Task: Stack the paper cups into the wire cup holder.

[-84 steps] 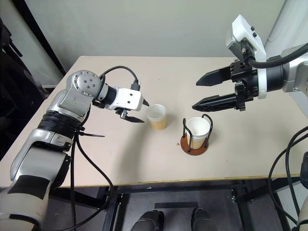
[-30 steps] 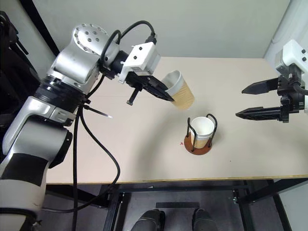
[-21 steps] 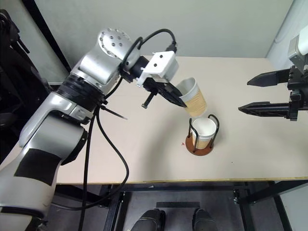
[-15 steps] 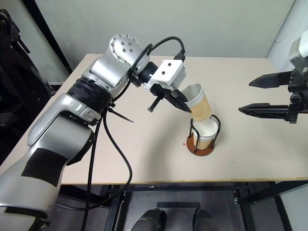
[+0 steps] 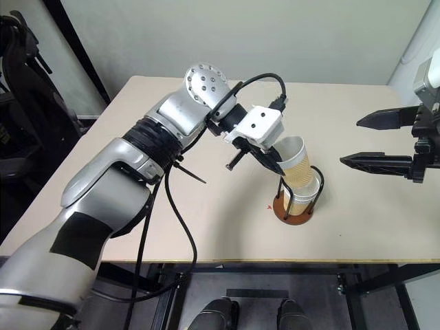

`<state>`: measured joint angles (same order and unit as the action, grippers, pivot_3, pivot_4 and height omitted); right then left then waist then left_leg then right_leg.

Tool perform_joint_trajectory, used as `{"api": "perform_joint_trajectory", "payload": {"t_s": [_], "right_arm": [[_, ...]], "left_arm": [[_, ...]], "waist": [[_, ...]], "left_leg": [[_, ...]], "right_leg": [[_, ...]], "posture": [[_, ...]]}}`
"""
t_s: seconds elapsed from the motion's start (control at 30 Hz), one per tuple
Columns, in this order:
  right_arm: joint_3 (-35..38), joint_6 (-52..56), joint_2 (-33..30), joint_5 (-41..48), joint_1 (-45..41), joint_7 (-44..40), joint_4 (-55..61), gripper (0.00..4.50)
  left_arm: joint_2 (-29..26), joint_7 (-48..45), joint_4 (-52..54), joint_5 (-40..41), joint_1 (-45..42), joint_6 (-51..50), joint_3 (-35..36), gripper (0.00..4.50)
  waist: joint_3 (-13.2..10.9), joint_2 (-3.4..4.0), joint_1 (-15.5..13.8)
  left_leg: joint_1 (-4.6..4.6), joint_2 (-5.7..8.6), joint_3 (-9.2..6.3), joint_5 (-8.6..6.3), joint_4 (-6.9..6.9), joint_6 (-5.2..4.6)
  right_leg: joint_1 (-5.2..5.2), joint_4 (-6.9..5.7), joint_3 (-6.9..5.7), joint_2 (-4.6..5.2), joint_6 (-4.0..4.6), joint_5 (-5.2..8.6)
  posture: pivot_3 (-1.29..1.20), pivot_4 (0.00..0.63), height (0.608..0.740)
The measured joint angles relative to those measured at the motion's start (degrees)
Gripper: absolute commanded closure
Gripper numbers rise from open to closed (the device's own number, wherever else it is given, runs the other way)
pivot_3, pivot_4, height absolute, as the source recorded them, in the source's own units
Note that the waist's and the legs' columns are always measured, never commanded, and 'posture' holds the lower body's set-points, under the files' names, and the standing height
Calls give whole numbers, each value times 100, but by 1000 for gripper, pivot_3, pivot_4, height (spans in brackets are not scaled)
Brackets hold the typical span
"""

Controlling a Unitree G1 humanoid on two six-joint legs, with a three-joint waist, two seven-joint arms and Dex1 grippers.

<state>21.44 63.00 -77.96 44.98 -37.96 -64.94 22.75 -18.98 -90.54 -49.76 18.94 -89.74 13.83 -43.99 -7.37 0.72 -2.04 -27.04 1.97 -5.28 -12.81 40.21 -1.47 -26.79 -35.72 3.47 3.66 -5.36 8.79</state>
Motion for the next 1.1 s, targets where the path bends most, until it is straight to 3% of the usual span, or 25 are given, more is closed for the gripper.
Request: {"api": "perform_joint_trajectory", "payload": {"t_s": [0.23, 0.27, 0.37, 0.7, 0.93, 1.1], "right_arm": [[72, 9, -47, 111, 133, 142, 46, 453], [77, 9, -48, 119, 146, 155, 51, 453], [91, 8, -79, 160, 210, 201, 52, 453], [182, 3, -136, 211, 378, 242, 48, 453], [218, -81, -166, 209, 397, 239, -7, 453], [101, -299, -160, 202, 350, 248, -57, 453]], "left_arm": [[215, -1, -351, -361, -87, 455, 19, 4466], [244, -1, -404, -459, -91, 549, 22, 4292], [361, -2, -544, -703, -91, 753, 29, 3580], [856, -10, -570, -553, -135, 381, 596, 44], [844, -14, -413, -363, -135, 9, 690, 44], [552, -12, -375, -178, -117, -481, 1537, 44]], "waist": [[0, 0, -3], [0, 0, -2], [0, 0, -5], [0, 0, -22], [0, 0, -34], [0, 1, -28]], "left_leg": [[1, 35, 13, -7, -2, -16], [1, 39, 20, -6, 1, -15], [-1, 43, 29, -6, 5, -15], [0, 42, 96, -32, 8, -40], [-1, 43, 101, -43, 21, -45], [5, 41, 112, -44, 24, -47]], "right_leg": [[2, -1, -13, 54, -57, 4], [3, 0, -12, 62, -62, 6], [14, 24, -11, 68, -76, 4], [28, 78, -5, 83, -118, 5], [28, 78, -2, 88, -127, 6], [28, 73, -5, 83, -131, 4]], "posture": [[0, 150, 740], [0, 150, 740], [0, 150, 740], [0, 150, 740], [0, 150, 740], [0, 150, 740]]}}
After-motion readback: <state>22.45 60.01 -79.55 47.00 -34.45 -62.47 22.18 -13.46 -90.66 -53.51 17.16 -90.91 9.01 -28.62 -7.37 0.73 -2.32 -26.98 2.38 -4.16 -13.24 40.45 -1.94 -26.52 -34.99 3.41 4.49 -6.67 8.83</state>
